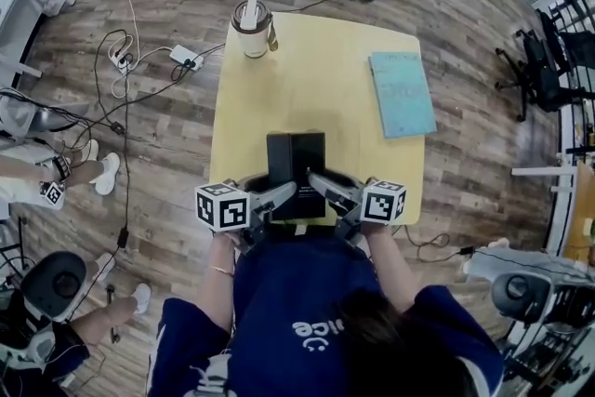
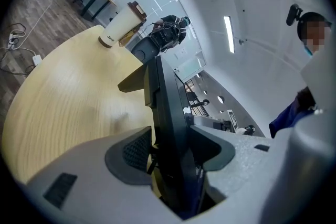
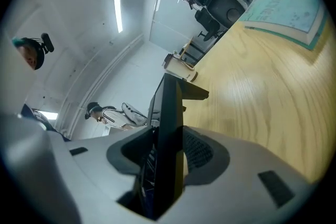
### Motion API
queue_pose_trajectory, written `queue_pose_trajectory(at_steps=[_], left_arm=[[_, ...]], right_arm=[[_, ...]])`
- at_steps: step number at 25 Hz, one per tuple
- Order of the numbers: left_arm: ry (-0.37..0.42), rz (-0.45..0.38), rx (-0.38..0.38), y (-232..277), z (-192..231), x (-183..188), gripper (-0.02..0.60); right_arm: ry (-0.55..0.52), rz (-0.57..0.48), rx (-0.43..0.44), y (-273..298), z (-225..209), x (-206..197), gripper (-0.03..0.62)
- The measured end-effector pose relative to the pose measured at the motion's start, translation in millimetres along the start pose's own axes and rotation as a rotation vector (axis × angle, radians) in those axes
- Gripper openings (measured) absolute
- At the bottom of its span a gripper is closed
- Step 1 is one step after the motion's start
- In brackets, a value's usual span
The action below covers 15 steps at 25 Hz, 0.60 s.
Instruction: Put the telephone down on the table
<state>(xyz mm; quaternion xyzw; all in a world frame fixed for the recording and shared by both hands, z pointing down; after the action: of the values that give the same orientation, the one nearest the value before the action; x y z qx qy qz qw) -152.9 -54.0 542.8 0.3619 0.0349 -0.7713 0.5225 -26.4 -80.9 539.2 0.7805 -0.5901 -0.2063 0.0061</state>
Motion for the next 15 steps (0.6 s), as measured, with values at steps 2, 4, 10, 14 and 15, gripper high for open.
queue_pose_trajectory(at_steps=[2,4,10,14,15], left_arm=[[0.006,0.011,-0.009,0.0,6.0,8.1,0.227],[0.007,0.016,-0.016,0.7,11.8,16.8,0.226],[0.028,0.01,-0.039,9.9,22.8,46.7,0.227],[0.023,0.002,-0.042,18.7,32.1,61.9,0.227],[0.023,-0.003,-0.038,21.0,35.3,65.2,0.227]], right_arm=[[0.009,-0.016,-0.006,5.8,0.1,5.7,0.186],[0.017,-0.032,-0.012,11.4,0.4,12.7,0.187],[0.012,-0.057,-0.018,20.9,1.7,41.7,0.186],[0.009,-0.059,-0.018,27.7,-3.7,60.0,0.184],[0.011,-0.06,-0.017,30.0,-6.2,64.5,0.184]])
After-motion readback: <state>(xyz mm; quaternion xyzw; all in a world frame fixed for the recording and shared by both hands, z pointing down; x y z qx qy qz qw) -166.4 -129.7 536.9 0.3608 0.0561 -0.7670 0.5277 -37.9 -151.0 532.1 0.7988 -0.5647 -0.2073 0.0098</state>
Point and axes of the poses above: the fingertips, and each gripper's own axes: y forward along the fingers, z to its left, x out of its top, the point moved 4 cm from there along -y, backward along the fingers, and after that the axes turned 8 degrees about y, right-handed, at the moved point
